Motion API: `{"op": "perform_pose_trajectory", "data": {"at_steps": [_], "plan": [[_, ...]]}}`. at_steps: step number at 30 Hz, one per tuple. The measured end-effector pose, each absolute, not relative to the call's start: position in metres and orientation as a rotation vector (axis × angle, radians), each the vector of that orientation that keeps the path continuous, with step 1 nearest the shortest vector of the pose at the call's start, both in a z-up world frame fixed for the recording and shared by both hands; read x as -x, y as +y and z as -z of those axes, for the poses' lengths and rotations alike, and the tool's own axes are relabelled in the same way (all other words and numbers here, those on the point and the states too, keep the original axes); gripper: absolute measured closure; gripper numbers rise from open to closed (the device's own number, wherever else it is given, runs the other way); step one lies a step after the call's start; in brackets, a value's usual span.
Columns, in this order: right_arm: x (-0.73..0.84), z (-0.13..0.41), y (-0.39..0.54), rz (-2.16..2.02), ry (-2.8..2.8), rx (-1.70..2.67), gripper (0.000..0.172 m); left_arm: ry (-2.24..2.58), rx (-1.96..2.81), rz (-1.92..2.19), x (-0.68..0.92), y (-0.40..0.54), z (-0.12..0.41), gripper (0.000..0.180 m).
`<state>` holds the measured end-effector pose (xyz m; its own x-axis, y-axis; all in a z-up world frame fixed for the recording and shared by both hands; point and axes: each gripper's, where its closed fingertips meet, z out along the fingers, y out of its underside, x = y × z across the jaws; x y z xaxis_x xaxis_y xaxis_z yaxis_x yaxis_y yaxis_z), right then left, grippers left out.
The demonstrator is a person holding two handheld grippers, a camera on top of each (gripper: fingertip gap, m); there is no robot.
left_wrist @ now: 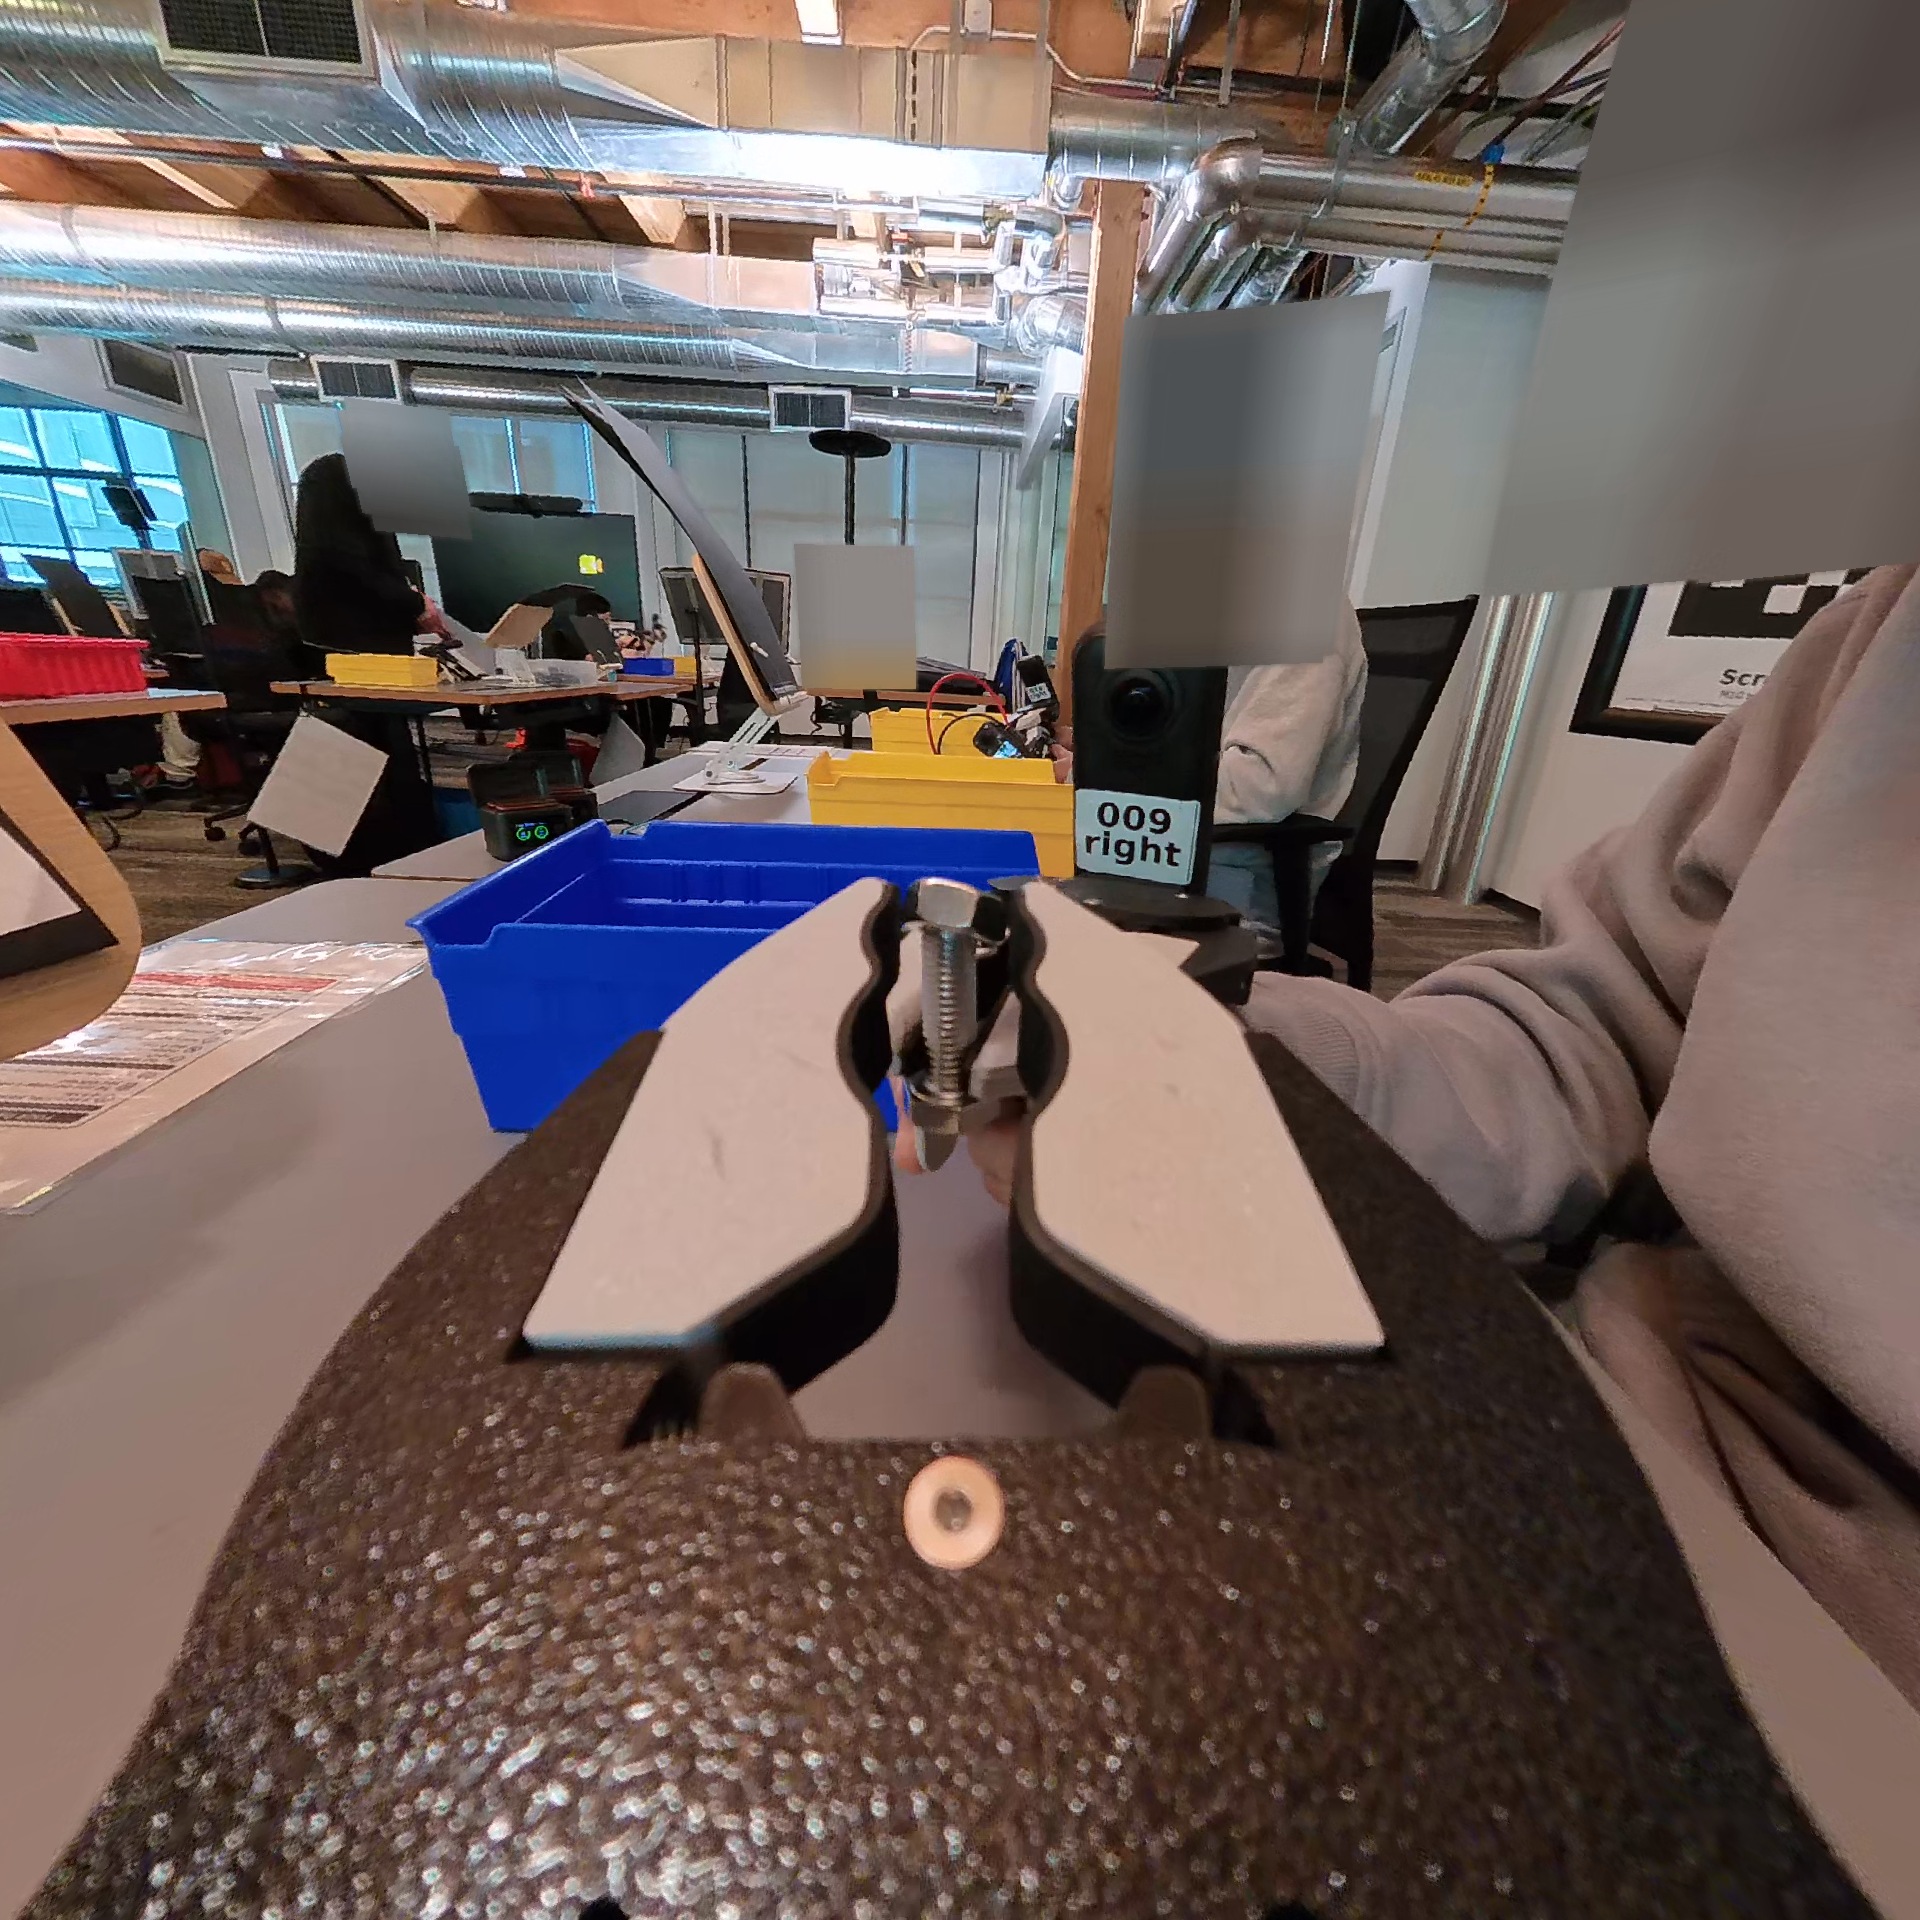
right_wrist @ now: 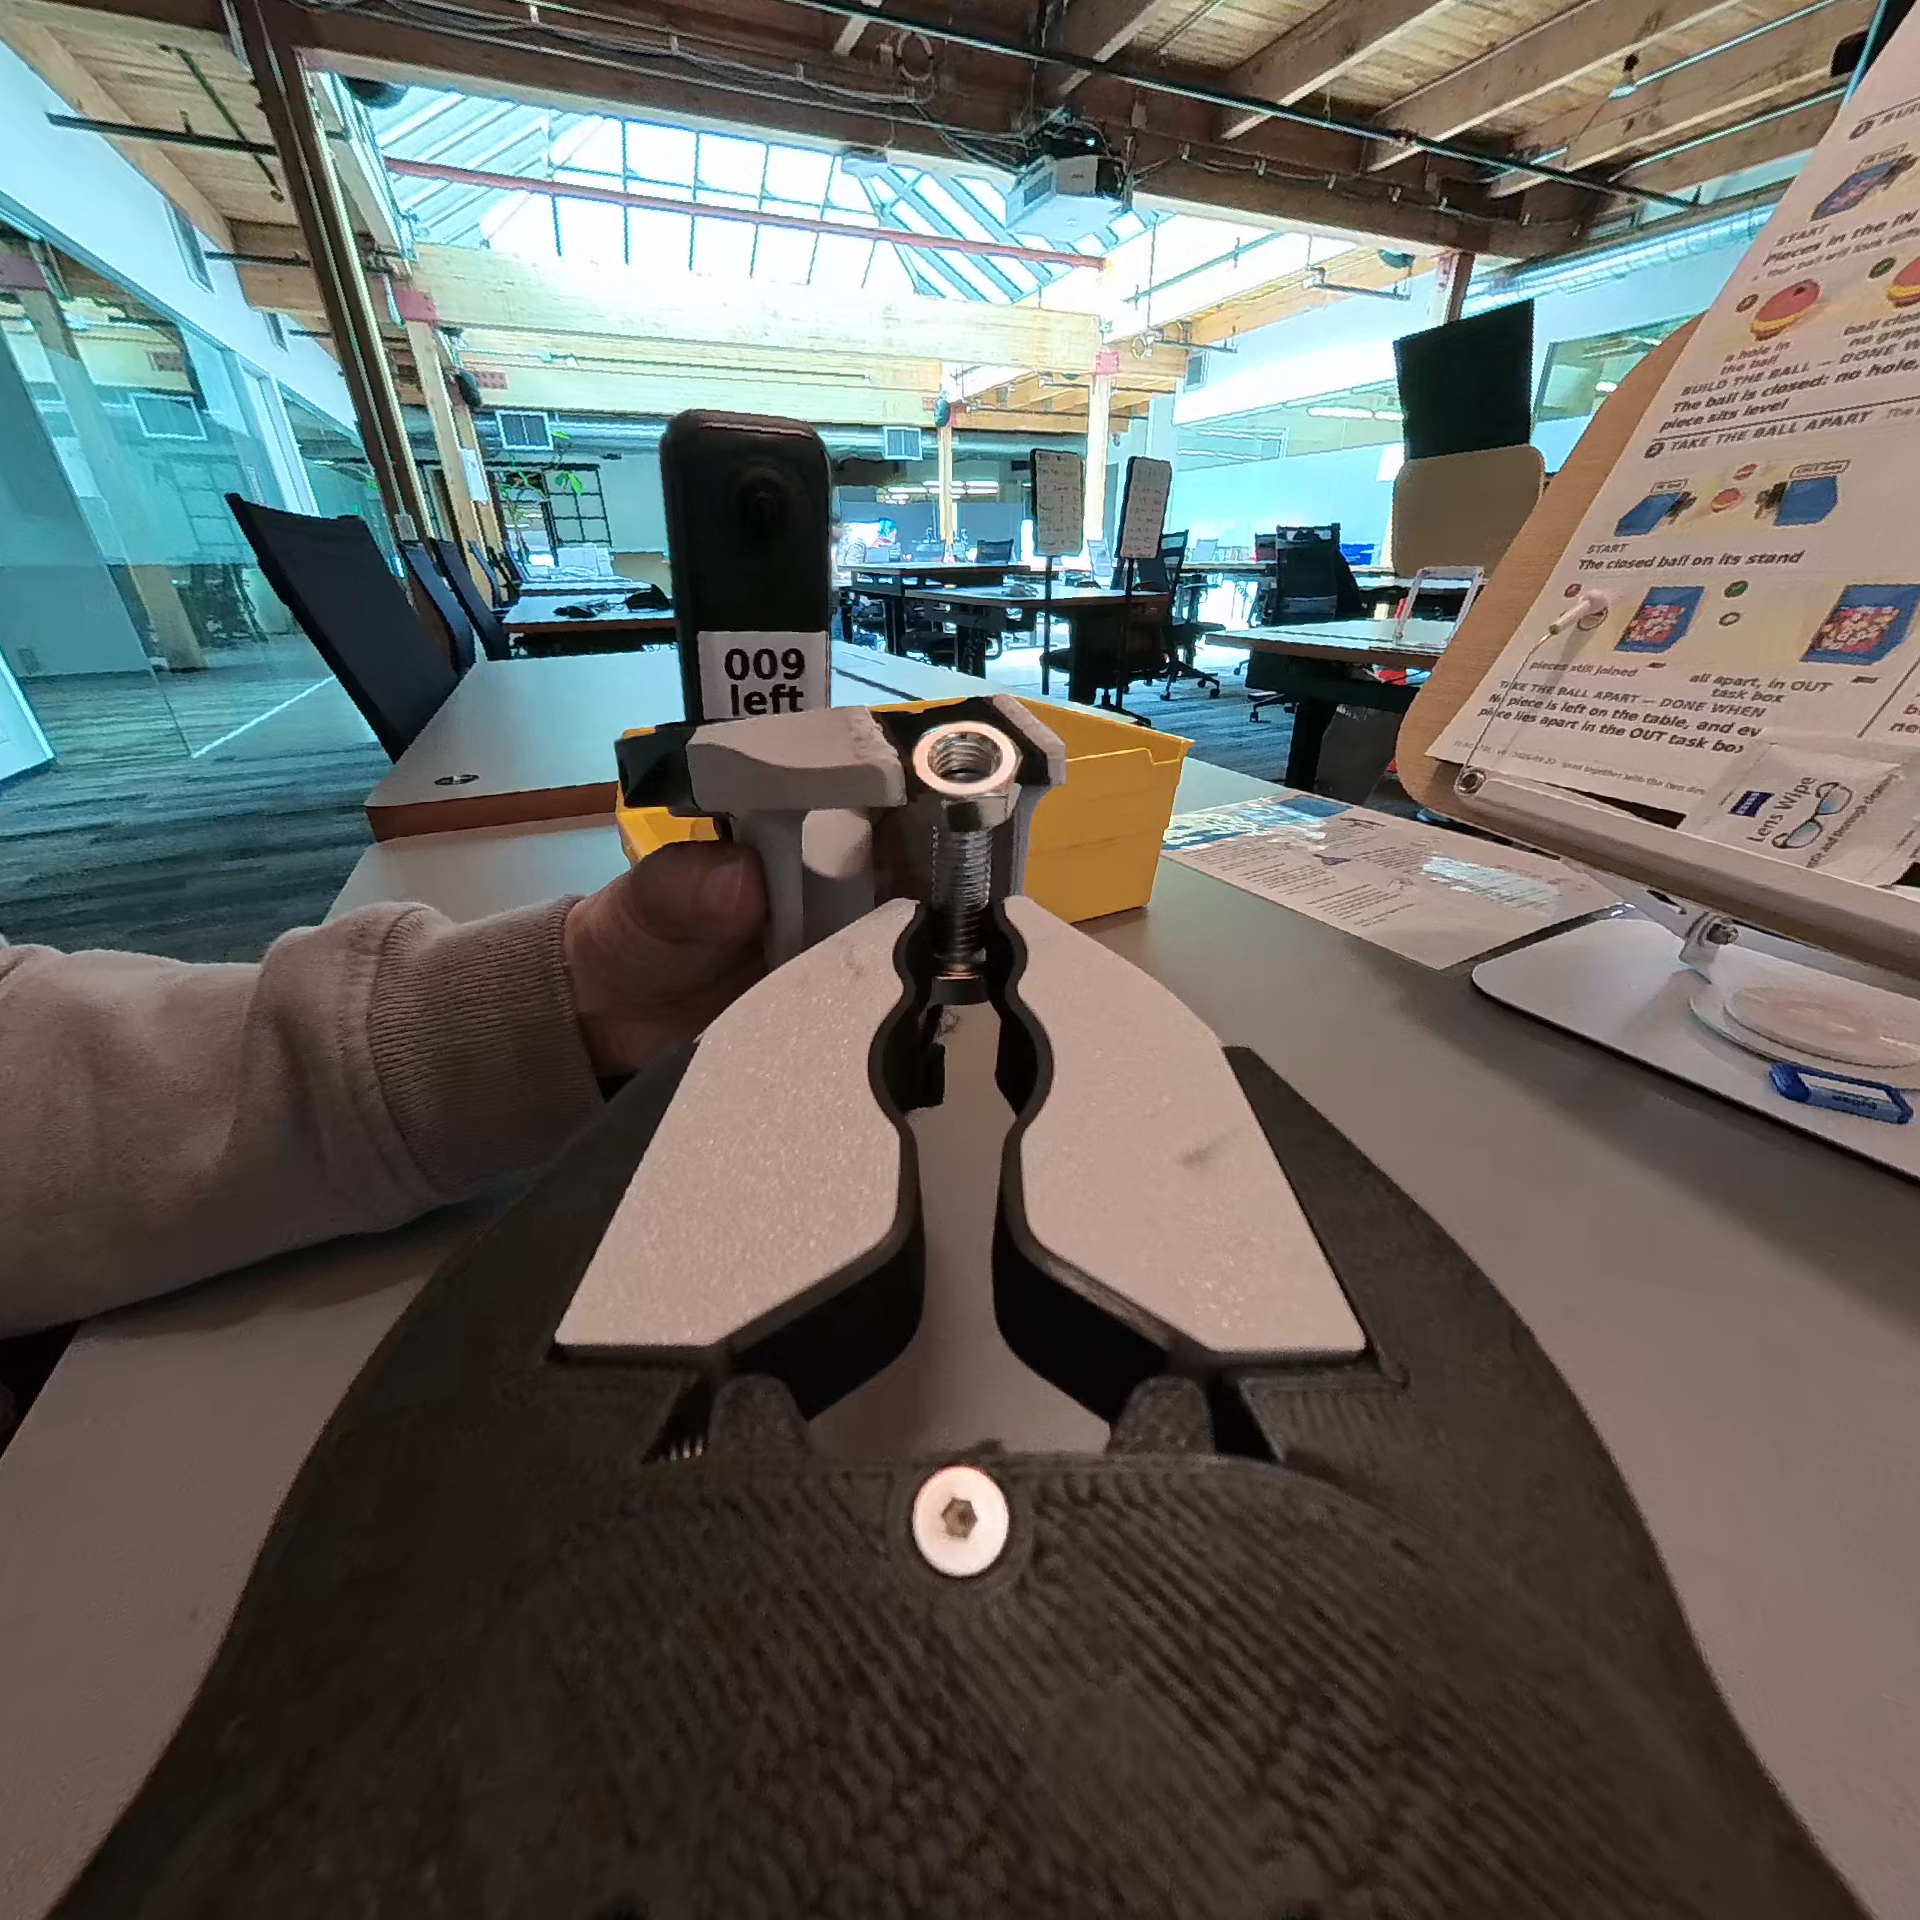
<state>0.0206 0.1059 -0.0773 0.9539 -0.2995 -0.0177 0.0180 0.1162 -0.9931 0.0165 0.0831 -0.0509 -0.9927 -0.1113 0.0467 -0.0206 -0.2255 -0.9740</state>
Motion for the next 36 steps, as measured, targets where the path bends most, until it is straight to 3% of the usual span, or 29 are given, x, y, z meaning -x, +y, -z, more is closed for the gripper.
{"op": "perform_pose_trajectory", "data": {"at_steps": [21,36], "plan": [[-0.009,0.058,0.104,0.059,0.235,1.280,0.163,1.377,0.236,3.015,-0.008,0.084,0.029,0.162],[-0.014,0.062,0.103,0.090,0.257,1.306,0.163,1.383,0.288,2.989,-0.014,0.084,0.033,0.162]]}}
